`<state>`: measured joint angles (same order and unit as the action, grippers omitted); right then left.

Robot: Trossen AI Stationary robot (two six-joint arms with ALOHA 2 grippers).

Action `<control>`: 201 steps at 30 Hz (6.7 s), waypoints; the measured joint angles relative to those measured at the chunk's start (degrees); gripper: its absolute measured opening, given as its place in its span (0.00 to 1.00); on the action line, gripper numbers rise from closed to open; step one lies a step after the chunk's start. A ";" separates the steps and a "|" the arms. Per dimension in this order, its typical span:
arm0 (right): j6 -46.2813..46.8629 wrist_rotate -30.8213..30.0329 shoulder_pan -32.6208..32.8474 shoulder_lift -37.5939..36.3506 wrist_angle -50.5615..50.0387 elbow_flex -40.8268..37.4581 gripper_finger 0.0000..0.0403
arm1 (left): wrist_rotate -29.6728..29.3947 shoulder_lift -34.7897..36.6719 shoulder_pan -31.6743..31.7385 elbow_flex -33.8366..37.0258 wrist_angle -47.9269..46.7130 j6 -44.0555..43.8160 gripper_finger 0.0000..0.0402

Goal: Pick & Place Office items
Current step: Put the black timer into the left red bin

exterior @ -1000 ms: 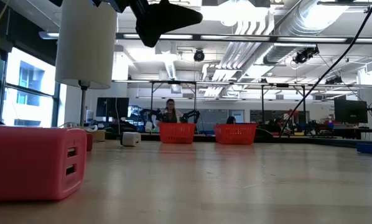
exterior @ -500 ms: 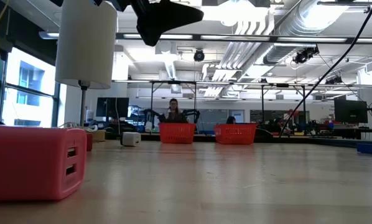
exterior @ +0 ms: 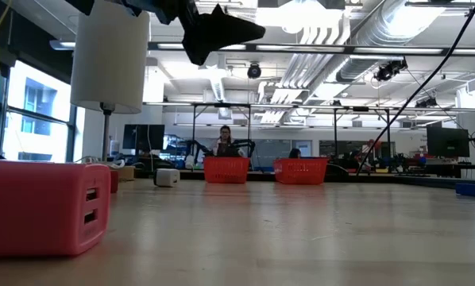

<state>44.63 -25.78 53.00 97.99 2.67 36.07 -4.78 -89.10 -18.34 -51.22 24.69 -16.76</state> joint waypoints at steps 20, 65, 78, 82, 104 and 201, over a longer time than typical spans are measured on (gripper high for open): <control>-0.24 -4.58 0.56 1.98 4.72 0.02 0.62 | -0.96 0.00 1.37 0.00 1.57 -3.81 0.84; -0.56 -26.58 5.89 16.40 24.64 -2.36 0.62 | -1.52 0.00 1.35 0.00 3.10 -4.75 0.84; 0.47 -26.76 5.91 16.60 24.90 -2.42 0.62 | -1.51 0.00 1.35 0.00 4.11 -4.73 0.84; 1.07 -26.37 5.91 16.58 24.90 -2.45 0.62 | -1.52 0.00 1.35 0.00 4.11 -4.73 0.84; -0.42 -24.35 5.89 16.49 26.84 -2.56 0.35 | -4.34 0.00 -0.60 0.00 4.64 -3.88 0.84; -13.37 17.26 -41.87 -8.97 42.54 -2.49 0.36 | -6.33 -7.30 8.12 0.00 9.25 66.26 0.40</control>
<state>31.27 -8.52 11.14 89.01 45.21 33.58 -11.11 -96.40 -10.22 -51.22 33.93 49.50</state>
